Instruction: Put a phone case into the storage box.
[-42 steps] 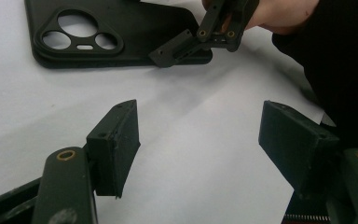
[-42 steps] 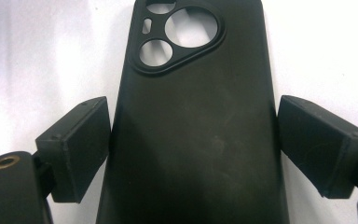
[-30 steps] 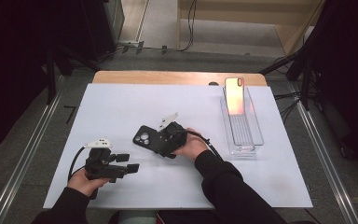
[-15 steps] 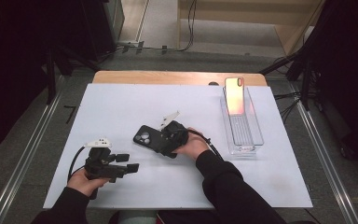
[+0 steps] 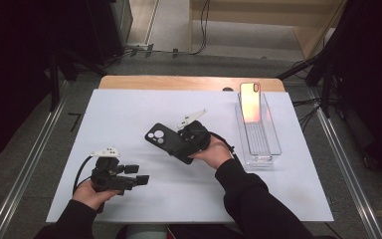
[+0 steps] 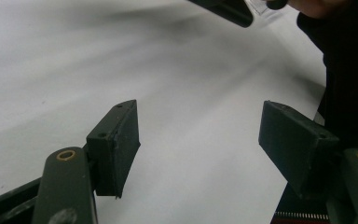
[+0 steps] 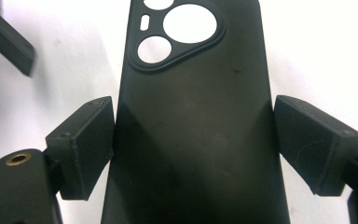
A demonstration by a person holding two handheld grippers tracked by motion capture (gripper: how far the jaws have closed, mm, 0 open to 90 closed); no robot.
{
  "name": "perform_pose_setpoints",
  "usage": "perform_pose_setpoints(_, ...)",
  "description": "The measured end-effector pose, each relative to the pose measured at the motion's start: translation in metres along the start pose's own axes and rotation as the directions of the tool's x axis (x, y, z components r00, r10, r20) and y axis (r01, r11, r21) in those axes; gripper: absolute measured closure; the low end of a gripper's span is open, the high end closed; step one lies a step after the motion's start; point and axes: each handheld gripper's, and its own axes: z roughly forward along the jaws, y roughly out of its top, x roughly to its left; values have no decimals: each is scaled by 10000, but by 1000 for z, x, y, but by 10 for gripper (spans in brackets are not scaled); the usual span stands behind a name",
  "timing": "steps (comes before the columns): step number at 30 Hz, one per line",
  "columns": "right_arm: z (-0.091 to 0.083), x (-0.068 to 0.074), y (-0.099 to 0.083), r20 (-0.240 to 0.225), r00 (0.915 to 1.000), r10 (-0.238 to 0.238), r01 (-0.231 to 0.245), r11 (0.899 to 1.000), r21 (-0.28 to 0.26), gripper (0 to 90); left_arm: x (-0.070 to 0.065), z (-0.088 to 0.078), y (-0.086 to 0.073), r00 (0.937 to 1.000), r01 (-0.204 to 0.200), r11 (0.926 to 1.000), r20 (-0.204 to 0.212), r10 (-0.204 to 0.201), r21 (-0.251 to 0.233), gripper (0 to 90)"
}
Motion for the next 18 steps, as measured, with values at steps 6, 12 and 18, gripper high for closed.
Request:
perform_pose_setpoints(6, -25, 6, -6, 98, 9995, 294, -293, 9995, -131, 139, -3, 0, 3, 9987, 255, 9997, 442, -253, -50, 263)
perform_pose_setpoints(12, -45, 11, -19, 308, 9973, 669, -664, 9976, -193, 138, -10, 0, 8, 9964, 564, 9983, 647, -555, -125, 264)
perform_pose_setpoints(18, -59, 14, -36, 546, 9925, 1092, -1067, 9932, -460, 137, -14, 1, 14, 9959, 657, 9975, 646, -640, -254, 277)
